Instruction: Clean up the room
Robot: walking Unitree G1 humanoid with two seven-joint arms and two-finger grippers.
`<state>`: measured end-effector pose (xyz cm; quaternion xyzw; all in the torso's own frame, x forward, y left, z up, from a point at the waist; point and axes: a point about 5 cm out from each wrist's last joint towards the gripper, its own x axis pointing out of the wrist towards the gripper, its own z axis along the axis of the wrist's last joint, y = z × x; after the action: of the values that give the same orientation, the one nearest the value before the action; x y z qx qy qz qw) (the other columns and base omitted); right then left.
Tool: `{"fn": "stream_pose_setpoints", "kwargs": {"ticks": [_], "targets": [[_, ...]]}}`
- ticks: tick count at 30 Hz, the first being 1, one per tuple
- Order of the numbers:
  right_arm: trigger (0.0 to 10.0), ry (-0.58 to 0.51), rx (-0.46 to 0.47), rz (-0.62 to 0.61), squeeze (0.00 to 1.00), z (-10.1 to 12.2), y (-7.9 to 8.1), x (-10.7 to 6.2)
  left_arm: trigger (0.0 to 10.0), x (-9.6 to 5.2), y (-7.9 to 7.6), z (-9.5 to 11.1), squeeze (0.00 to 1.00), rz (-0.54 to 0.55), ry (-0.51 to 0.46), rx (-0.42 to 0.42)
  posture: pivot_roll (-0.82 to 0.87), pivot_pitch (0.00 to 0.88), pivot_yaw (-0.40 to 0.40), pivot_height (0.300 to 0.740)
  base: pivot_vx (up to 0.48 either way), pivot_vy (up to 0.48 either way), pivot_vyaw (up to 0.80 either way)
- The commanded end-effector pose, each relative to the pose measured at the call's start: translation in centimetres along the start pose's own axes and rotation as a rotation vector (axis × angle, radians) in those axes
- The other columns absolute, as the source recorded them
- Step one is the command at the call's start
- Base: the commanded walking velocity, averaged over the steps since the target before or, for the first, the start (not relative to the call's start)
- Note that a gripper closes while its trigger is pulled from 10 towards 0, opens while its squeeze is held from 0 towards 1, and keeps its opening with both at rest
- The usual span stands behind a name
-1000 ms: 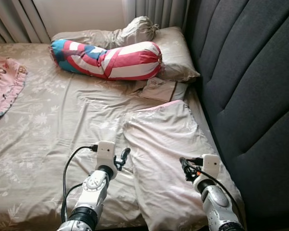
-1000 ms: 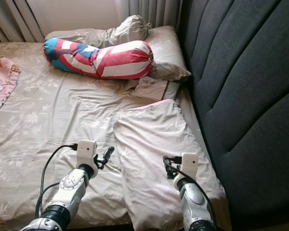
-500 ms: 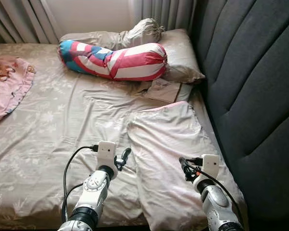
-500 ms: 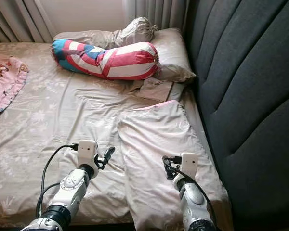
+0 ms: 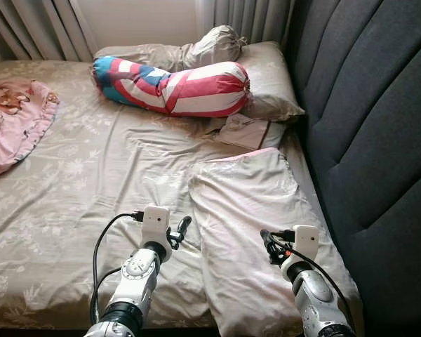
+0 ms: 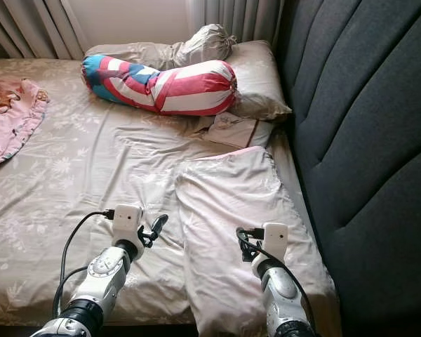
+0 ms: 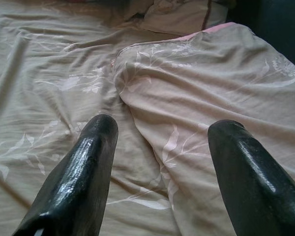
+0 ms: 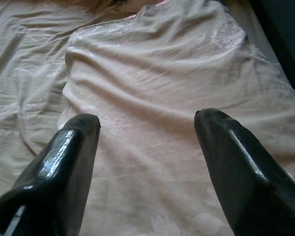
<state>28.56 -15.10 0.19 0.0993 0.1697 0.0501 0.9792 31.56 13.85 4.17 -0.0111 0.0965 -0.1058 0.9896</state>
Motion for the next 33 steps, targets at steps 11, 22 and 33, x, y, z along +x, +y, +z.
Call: {"fn": "stream_pose_setpoints", "kwargs": {"ticks": [11, 22, 33], "targets": [[10.0, 0.011, -0.006, 0.011, 0.0, -0.21, 0.49, -0.01, 10.0, -0.17, 0.17, -0.55, 0.0, 0.008, 0.033, -0.009, -0.09, 0.088, -0.018, 0.74, 0.0, 0.48, 0.0], [10.0, 0.008, -0.007, 0.013, 0.0, -0.25, 0.69, -0.08, 10.0, -0.17, 0.17, -0.44, 0.0, 0.004, 0.024, -0.003, -0.09, 0.084, -0.016, 0.74, 0.0, 0.124, 0.0], [10.0, 0.023, -0.008, 0.013, 0.0, -0.41, 0.44, -0.08, 10.0, -0.12, 0.04, -0.22, 0.0, -0.003, 0.006, -0.014, -0.09, 0.069, -0.015, 0.74, 0.0, 0.0, 0.0]]}}
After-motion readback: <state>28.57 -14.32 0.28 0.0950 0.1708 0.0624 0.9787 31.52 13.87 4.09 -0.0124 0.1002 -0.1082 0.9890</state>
